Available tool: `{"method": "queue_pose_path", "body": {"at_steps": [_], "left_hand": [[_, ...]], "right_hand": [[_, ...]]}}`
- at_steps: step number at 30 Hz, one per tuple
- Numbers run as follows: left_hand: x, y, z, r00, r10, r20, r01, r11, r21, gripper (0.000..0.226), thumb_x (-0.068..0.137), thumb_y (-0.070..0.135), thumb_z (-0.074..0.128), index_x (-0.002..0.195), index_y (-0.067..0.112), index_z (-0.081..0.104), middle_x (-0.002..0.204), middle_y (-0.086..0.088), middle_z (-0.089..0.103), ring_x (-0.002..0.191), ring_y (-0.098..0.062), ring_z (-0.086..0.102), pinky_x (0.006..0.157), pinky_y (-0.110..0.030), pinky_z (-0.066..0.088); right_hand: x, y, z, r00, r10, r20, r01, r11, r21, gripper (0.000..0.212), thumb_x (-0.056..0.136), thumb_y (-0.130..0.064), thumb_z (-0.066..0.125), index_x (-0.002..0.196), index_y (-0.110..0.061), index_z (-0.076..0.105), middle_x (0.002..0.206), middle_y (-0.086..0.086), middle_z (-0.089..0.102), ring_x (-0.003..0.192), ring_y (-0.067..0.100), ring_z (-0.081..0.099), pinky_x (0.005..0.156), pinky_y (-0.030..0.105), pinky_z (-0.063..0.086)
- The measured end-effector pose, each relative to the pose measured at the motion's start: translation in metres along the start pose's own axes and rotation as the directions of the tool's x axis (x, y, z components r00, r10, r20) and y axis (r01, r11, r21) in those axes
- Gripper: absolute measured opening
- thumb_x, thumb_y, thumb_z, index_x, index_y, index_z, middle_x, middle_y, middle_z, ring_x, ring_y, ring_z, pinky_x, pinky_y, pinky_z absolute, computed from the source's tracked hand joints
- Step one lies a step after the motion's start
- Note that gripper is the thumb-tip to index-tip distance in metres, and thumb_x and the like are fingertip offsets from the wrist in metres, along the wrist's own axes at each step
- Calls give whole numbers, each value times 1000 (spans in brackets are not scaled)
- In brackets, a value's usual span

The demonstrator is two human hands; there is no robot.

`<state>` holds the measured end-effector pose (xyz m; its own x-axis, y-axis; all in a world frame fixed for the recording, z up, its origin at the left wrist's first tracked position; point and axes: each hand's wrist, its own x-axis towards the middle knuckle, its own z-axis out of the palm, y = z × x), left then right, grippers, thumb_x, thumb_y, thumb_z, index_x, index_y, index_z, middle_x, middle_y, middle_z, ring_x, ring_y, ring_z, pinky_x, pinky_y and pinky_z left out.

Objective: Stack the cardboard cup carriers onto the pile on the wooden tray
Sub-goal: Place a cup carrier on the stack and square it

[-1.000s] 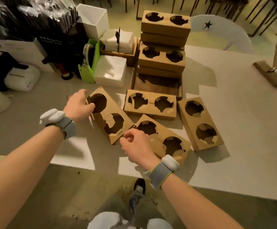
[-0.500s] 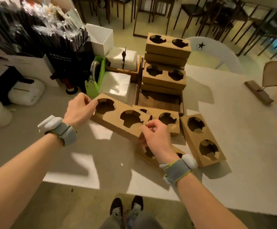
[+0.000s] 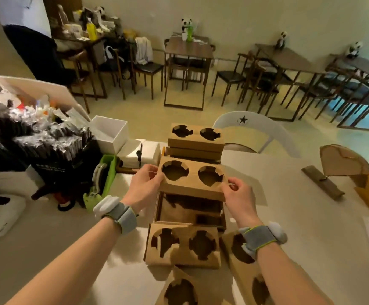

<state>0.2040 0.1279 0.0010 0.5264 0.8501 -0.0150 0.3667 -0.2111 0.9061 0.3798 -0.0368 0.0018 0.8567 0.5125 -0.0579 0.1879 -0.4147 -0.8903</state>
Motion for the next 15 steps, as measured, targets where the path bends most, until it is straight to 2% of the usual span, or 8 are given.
{"method": "queue_pose_path", "body": {"at_steps": [3,9,15], "left_hand": [[29,-5,33,998,-61,33,62,998,-23,26,95,32,54,116,16,57,102,2,64,96,-15,61,71,-21,46],[49,-9,42,999,-51,7,51,997,-53,21,95,33,55,113,24,56,101,8,63,95,-8,59,70,-18,45],[54,-17,50,999,-35,-38,33,998,-53,24,94,35,54,114,23,56,103,7,62,94,-9,59,70,-17,43]], "right_hand": [[38,21,2,999,38,9,-38,998,-41,5,94,-27,58,95,-30,62,80,-17,60,74,5,56,57,17,41],[57,30,10,999,31,23,-30,999,-37,20,95,-29,57,112,-23,64,91,-8,63,78,3,55,59,15,40],[70,33,15,1000,6,25,-5,999,-50,28,95,-26,56,121,-20,63,99,-3,64,90,13,60,64,17,44]]}}
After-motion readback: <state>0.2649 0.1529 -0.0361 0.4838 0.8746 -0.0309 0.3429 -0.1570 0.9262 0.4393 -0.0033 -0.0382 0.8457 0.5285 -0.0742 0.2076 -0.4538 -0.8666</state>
